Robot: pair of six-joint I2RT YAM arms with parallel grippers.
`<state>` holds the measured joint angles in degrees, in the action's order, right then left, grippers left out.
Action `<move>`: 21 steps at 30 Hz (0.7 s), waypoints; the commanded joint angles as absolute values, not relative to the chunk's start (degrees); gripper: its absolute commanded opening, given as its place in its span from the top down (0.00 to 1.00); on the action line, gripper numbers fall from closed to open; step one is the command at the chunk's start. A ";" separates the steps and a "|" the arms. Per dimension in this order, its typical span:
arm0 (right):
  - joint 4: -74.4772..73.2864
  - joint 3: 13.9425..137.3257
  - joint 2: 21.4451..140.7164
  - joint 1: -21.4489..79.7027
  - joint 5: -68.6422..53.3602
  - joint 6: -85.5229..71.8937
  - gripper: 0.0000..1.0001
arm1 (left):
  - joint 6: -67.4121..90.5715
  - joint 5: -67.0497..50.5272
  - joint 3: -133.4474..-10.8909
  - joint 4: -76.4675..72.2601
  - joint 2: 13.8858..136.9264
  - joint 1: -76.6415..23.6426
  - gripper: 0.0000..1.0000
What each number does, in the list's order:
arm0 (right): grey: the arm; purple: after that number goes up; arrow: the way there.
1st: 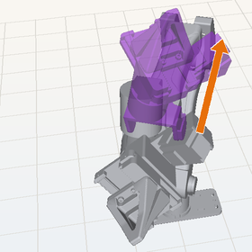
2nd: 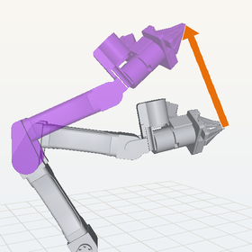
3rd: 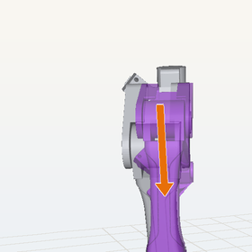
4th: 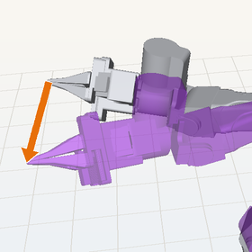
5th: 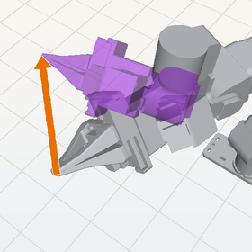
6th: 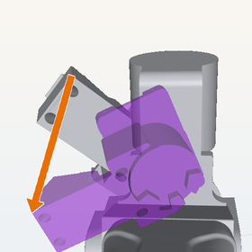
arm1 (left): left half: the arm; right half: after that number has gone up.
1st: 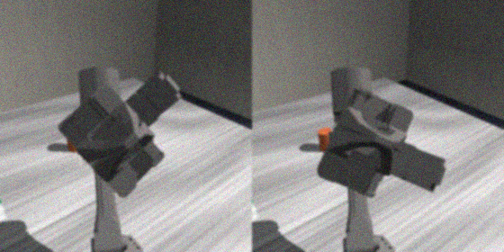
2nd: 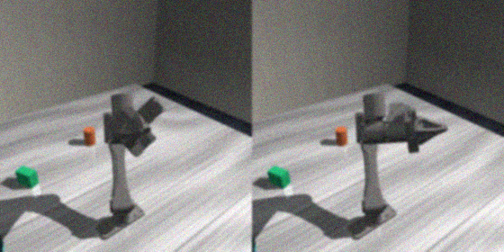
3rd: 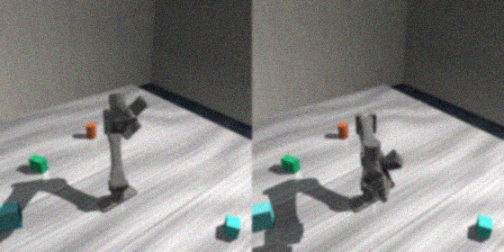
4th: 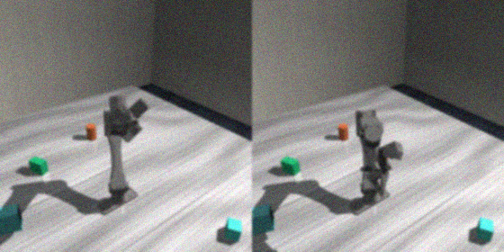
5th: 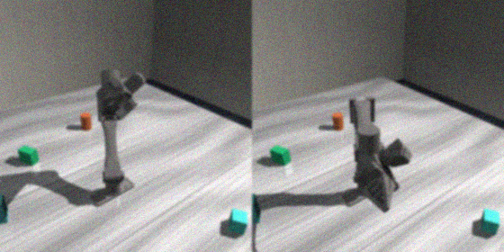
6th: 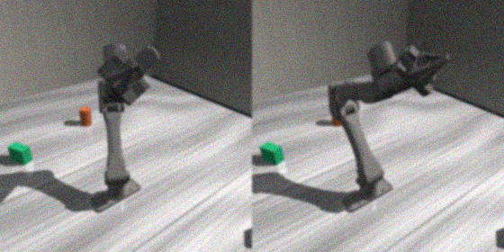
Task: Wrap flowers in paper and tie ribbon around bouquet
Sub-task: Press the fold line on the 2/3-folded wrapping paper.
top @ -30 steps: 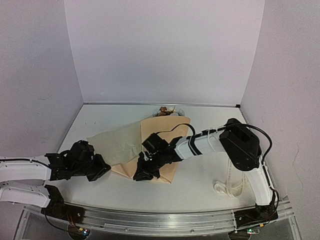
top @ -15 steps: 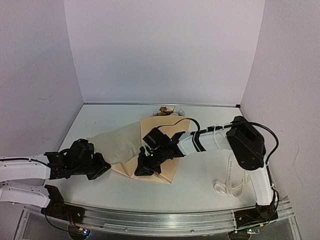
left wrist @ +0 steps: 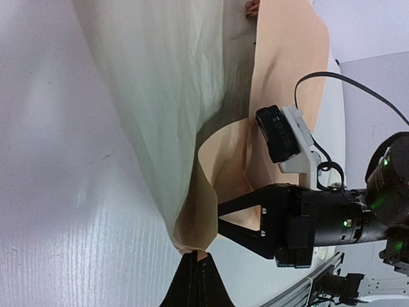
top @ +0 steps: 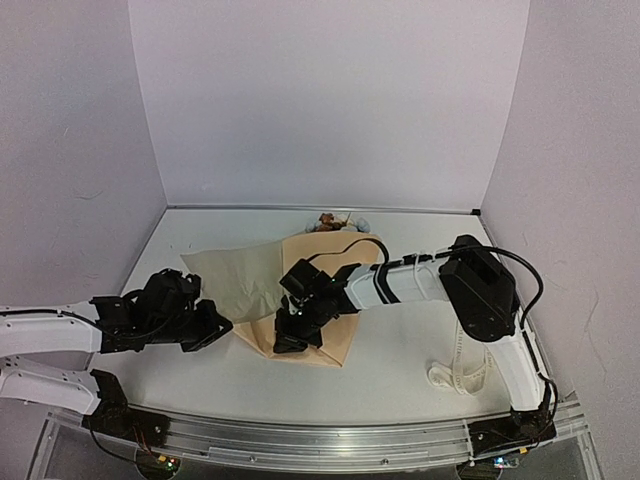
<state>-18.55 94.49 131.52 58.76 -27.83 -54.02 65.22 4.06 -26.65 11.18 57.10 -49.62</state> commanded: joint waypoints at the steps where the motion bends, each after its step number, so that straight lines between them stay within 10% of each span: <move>1: -22.85 97.34 133.24 58.56 -25.06 -52.92 0.97 | 59.65 2.33 -30.41 6.48 57.94 -50.97 1.00; 21: -26.10 94.23 118.39 55.79 -34.37 -49.17 0.76 | 46.05 -7.21 -37.83 2.27 66.86 -51.89 1.00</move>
<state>-24.25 96.13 128.36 57.45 -31.42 -51.69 50.80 -4.03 -33.97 5.42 64.79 -51.59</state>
